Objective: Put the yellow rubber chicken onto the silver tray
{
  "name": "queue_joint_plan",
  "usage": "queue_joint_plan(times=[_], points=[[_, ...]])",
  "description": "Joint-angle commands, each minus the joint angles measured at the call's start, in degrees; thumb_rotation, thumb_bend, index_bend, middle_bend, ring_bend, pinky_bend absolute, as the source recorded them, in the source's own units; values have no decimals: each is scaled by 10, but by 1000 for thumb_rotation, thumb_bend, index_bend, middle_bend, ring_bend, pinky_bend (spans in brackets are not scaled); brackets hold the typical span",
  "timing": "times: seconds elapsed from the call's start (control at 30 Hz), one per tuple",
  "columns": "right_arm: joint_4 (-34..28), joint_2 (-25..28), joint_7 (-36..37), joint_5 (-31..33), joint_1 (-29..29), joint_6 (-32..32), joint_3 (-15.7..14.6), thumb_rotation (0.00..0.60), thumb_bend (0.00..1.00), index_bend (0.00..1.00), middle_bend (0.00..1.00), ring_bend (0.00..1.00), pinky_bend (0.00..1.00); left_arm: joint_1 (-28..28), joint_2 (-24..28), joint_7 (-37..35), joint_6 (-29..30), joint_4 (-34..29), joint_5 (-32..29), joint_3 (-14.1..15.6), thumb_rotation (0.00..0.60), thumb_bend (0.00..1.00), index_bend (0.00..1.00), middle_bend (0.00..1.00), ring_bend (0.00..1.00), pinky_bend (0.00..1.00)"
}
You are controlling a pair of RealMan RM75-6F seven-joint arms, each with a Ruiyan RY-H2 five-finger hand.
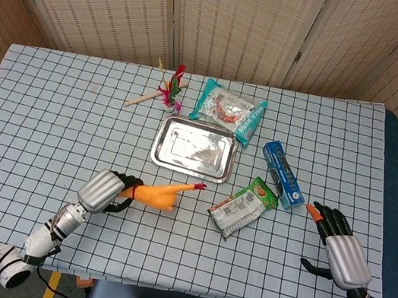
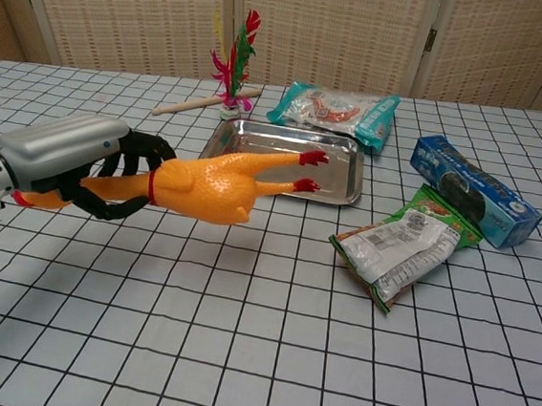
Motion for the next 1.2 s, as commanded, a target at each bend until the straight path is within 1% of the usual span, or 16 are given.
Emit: queue_joint_plan(times=[0.03, 0.13, 0.17, 0.2, 0.33, 0.43, 0.57, 0.77, 0.87, 0.93, 0.97, 1.0, 1.07, 1.1, 1.17, 1.2], points=[[-58, 26, 1, 0, 48, -58, 13, 600, 114, 0, 0, 0, 0, 1, 2, 40, 4, -30, -1, -1, 600, 704, 821, 729, 569, 683], [-98, 27, -11, 28, 87, -107, 35, 600, 114, 0, 0, 0, 0, 0, 5, 62, -3, -54, -7, -1, 600, 702, 822, 730, 570, 684], [-119, 5, -38, 53, 134, -163, 58, 600, 114, 0, 0, 0, 0, -4, 6, 78, -8, -73, -3, 2, 600, 701, 822, 730, 571, 684], [-121, -8, -62, 87, 155, -188, 71, 600, 114, 0, 0, 0, 0, -4, 8, 88, -11, -84, -7, 1, 600, 701, 822, 730, 571, 685], [-122, -71, -156, 216, 219, -233, 99, 600, 114, 0, 0, 0, 0, -7, 16, 117, -21, -123, -23, -6, 600, 697, 821, 730, 572, 686], [-111, -114, -204, 297, 259, -240, 107, 600, 114, 0, 0, 0, 0, -8, 22, 126, -26, -145, -35, -12, 600, 696, 822, 730, 573, 690], [-91, -169, -229, 380, 301, -238, 115, 600, 114, 0, 0, 0, 0, -9, 27, 136, -28, -166, -47, -17, 600, 694, 822, 729, 575, 692], [-73, -217, -245, 444, 341, -225, 116, 600, 114, 0, 0, 0, 0, -9, 32, 142, -26, -183, -54, -20, 600, 693, 822, 730, 575, 692], [-64, -237, -251, 447, 350, -205, 114, 600, 114, 0, 0, 0, 10, -8, 35, 139, -26, -193, -56, -19, 600, 692, 822, 730, 575, 692], [-59, -248, -252, 438, 350, -187, 113, 600, 115, 80, 61, 57, 120, -7, 37, 137, -25, -199, -56, -19, 600, 692, 822, 730, 576, 692], [-57, -253, -254, 431, 349, -177, 110, 600, 119, 214, 172, 182, 293, -7, 39, 138, -24, -202, -54, -19, 600, 692, 822, 730, 576, 692], [-56, -255, -256, 428, 349, -171, 107, 600, 126, 309, 248, 268, 403, -8, 40, 139, -23, -204, -54, -18, 600, 691, 822, 730, 577, 692], [-54, -260, -271, 419, 348, -151, 100, 600, 176, 548, 428, 496, 678, -7, 43, 139, -22, -208, -52, -18, 600, 691, 822, 730, 576, 692], [-53, -262, -278, 416, 347, -141, 96, 600, 195, 599, 465, 539, 733, -7, 44, 139, -22, -209, -52, -18, 600, 691, 822, 730, 576, 692], [-52, -270, -285, 409, 344, -119, 94, 600, 248, 749, 569, 658, 883, -7, 46, 139, -21, -212, -52, -17, 600, 690, 823, 731, 576, 692], [-52, -273, -284, 407, 342, -114, 94, 600, 271, 815, 613, 705, 935, -7, 46, 138, -22, -213, -52, -17, 600, 689, 823, 731, 577, 692]])
